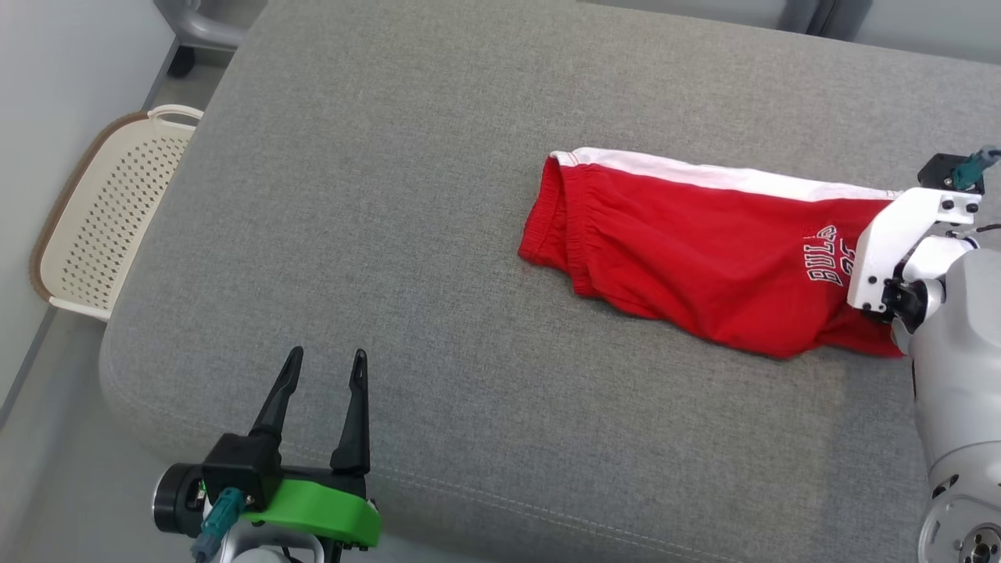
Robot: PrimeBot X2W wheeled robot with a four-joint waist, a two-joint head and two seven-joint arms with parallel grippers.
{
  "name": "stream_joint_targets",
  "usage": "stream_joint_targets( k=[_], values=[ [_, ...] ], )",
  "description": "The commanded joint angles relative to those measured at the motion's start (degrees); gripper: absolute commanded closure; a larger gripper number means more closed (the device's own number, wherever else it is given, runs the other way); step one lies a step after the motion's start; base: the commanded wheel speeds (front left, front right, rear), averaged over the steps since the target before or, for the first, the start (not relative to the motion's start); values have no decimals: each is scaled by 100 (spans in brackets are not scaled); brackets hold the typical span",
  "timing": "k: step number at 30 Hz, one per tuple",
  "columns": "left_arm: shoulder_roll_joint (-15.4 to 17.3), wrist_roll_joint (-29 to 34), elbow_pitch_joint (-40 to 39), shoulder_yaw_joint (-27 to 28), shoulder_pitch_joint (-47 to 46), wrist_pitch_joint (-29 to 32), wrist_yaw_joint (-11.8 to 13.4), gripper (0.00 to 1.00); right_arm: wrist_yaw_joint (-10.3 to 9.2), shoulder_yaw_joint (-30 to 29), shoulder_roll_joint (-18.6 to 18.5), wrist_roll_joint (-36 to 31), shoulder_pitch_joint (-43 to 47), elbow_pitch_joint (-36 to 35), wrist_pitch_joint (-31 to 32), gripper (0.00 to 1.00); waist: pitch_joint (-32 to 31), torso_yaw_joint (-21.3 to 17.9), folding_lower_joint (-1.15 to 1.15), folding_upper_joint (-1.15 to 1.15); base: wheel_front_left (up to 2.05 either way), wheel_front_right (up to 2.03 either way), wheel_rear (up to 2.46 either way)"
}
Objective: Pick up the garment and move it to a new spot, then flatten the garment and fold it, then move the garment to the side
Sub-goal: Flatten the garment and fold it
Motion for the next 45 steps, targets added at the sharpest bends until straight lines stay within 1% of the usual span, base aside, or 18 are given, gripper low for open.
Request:
stream_joint_targets(
  k=[1,4,8,13,15,18,24,28,33,39,45],
  values=[
    [22,-42,4,0,61,-32,34,0,-16,-3,-165,-87,251,68,55,100,-109,-35,0,0,0,0,0],
    [47,-56,13,-8,119,-13,38,0,-16,22,-368,-188,246,-47,56,100,-239,-64,0,0,0,0,0],
    [82,-79,11,-27,179,27,66,0,-15,11,-550,-318,290,-221,100,100,-423,-97,0,0,0,0,0],
    [112,-89,-32,-60,281,65,84,0,-14,34,-611,-423,340,-498,153,100,-625,-128,0,0,0,0,0],
    [113,-103,-34,-81,329,82,86,0,-14,91,-530,-435,332,-568,190,100,-697,-131,0,0,0,0,0],
    [120,-126,-27,-96,361,83,81,0,-11,270,-261,-269,188,-558,256,100,-791,-131,0,0,0,0,0],
    [131,-151,-16,-146,406,99,57,0,-12,1014,51,-73,-42,-371,350,100,-930,-48,0,0,0,0,0],
    [138,-169,-2,-181,403,107,42,0,-12,1449,190,120,-192,-165,323,100,-991,63,0,0,0,0,0],
    [122,-151,20,-259,391,120,20,0,-12,1729,303,258,-320,31,251,100,-1015,206,0,0,0,0,0],
    [57,-140,94,-374,300,114,-35,0,-12,1838,414,377,-443,292,143,100,-997,457,0,0,0,0,0],
    [-4,-149,149,-472,249,85,-82,0,-12,1673,447,257,-552,410,-20,100,-904,679,0,0,0,0,0]
  ],
)
